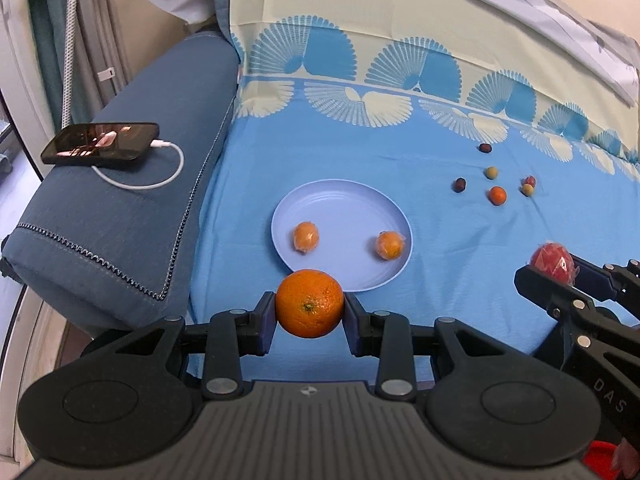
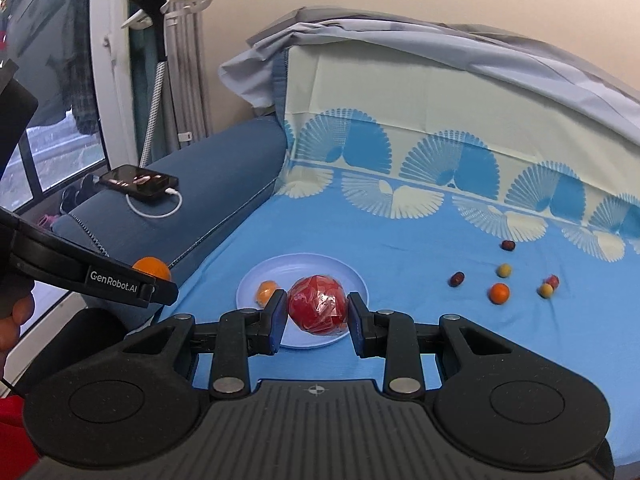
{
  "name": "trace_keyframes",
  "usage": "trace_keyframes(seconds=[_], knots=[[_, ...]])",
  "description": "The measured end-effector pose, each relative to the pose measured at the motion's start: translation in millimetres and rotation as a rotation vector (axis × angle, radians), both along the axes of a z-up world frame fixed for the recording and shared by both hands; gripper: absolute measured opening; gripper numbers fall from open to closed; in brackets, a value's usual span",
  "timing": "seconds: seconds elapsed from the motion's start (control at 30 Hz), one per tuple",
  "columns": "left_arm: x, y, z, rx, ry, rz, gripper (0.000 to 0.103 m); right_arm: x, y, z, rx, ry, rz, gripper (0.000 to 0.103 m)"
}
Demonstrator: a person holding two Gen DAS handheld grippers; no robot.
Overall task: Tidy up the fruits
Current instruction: 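Carry the orange and red plum to the plate and open both tools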
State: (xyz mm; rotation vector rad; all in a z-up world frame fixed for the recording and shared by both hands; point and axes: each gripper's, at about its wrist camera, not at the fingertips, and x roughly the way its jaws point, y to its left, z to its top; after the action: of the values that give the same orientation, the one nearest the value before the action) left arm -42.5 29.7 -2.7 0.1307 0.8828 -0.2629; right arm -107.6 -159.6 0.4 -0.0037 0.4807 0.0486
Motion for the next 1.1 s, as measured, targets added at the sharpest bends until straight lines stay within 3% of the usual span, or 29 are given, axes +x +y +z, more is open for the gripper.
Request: trace_keyframes(seconds=[0.63, 1.1], knots=[[2.7, 10.6, -1.8, -0.030, 0.005, 0.009, 0.039, 5.3, 11.0, 1.8, -0.042, 0.028, 0.016, 0.034], [14.5, 8.5, -20.6, -0.020, 0.066, 0.006, 0.039, 17.7, 8.7, -11.2, -0.027, 0.083, 0.019, 0.034]])
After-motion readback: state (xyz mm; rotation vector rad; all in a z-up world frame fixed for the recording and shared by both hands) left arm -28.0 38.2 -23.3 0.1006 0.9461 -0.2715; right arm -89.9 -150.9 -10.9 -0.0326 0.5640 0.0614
